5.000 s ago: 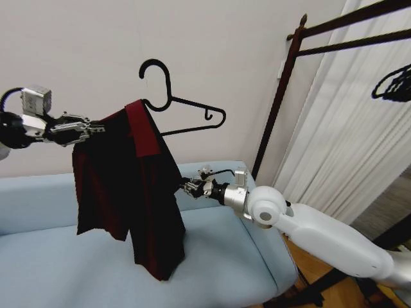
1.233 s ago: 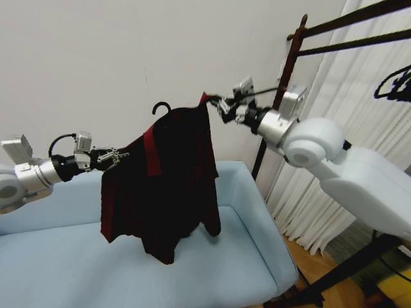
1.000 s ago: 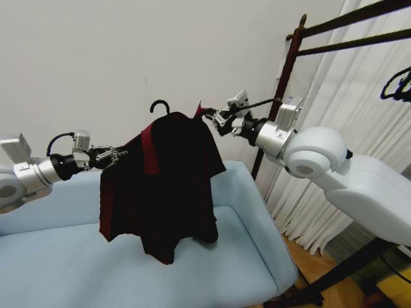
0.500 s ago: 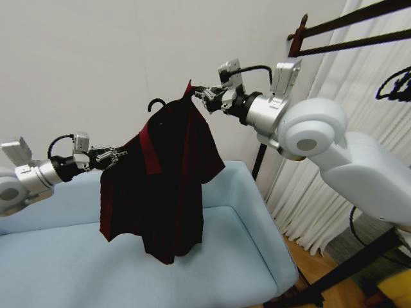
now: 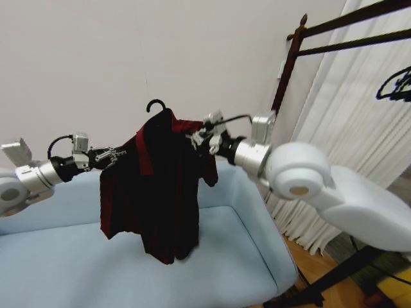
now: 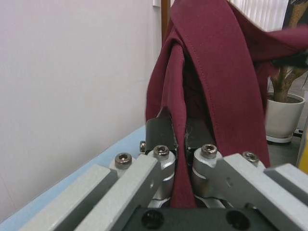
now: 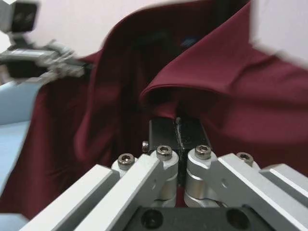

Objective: Pick up the clothes from the sofa and hang them on the clothes hanger.

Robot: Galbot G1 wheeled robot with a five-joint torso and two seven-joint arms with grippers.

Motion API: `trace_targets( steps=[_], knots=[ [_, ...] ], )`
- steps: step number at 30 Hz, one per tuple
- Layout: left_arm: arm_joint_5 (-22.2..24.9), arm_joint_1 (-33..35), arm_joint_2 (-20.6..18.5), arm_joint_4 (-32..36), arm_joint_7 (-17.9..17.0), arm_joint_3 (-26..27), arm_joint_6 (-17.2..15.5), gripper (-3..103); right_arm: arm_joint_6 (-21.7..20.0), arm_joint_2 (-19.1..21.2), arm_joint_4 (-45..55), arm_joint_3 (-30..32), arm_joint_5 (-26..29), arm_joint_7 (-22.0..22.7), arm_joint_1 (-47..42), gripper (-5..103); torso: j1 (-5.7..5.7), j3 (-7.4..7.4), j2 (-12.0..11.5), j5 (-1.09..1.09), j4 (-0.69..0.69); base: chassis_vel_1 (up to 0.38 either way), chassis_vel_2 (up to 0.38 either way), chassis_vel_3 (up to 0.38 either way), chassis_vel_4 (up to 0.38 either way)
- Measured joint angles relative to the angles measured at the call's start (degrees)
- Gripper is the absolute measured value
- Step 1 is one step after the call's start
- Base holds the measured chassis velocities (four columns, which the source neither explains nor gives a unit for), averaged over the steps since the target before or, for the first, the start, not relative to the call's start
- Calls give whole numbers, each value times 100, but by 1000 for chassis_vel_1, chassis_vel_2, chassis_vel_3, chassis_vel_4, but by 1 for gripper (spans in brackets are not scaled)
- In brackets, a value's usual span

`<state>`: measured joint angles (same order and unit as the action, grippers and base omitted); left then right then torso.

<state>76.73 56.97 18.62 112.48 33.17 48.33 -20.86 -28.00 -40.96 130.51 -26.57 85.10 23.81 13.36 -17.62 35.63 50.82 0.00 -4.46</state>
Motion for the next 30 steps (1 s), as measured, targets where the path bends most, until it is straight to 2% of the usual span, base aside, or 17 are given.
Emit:
trace_targets(
  steps=[7, 9, 10, 13, 18, 19, 20, 21, 22, 23, 25, 29, 30],
  knots=[
    [63, -5, 4, 32, -47, 18, 15, 2, -30, -77, -28, -63, 25, 200, -212, -3, 0, 0, 0, 0, 1, 0, 0, 0, 0],
    [88, -14, 28, 33, -76, 38, 19, 2, -77, -12, -47, -35, 45, 230, -310, 7, 0, 0, 0, 0, 0, 0, 0, 0, 0],
    [88, -14, 28, 33, -76, 38, 19, 2, -77, -12, -47, -35, 45, 230, -310, 7, 0, 0, 0, 0, 0, 0, 0, 0, 0],
    [137, -42, 44, 2, -132, 60, 44, 2, -80, 143, 126, 23, 96, 245, -428, 22, 0, 0, 0, 0, 0, 0, 0, 0, 0],
    [195, -104, 65, -42, -178, 60, 78, 2, -73, 280, 357, 60, 171, 274, -494, 33, 0, 0, 0, 0, 0, 0, 0, 0, 0],
    [215, -122, 70, -59, -179, 62, 87, 2, -65, 337, 426, 84, 183, 286, -509, 38, 0, 0, 0, 0, 0, 0, 0, 0, 0],
    [218, -127, 71, -75, -172, 73, 89, 2, -62, 402, 451, 159, 203, 286, -515, 49, 0, 0, 0, 0, 0, 0, 0, 0, 0],
    [218, -127, 71, -76, -163, 79, 90, 2, -61, 429, 435, 228, 219, 279, -507, 49, 0, 0, 0, 0, 0, 0, 0, 0, 0],
    [218, -124, 72, -75, -155, 83, 91, 2, -61, 438, 404, 283, 234, 271, -487, 55, 0, 0, 0, 0, -1, 0, 0, 0, 0],
    [217, -118, 76, -68, -144, 87, 93, 2, -58, 435, 327, 358, 251, 267, -435, 61, 0, 0, 0, 1, -1, 0, 0, 0, 0],
    [214, -109, 86, -54, -132, 88, 94, 2, -50, 404, 222, 430, 272, 266, -365, 61, 0, 0, 0, 1, -1, 0, 0, 0, 0],
    [175, -84, 101, 26, -100, 87, 94, 2, -17, 78, -333, 510, 382, 478, 32, 82, 0, 0, 0, 0, 1, 0, 0, 0, 0],
    [175, -84, 101, 26, -100, 87, 94, 2, -17, 78, -333, 510, 382, 478, 32, 82, 0, 0, 0, 0, 1, 0, 0, 0, 0]
  ],
)
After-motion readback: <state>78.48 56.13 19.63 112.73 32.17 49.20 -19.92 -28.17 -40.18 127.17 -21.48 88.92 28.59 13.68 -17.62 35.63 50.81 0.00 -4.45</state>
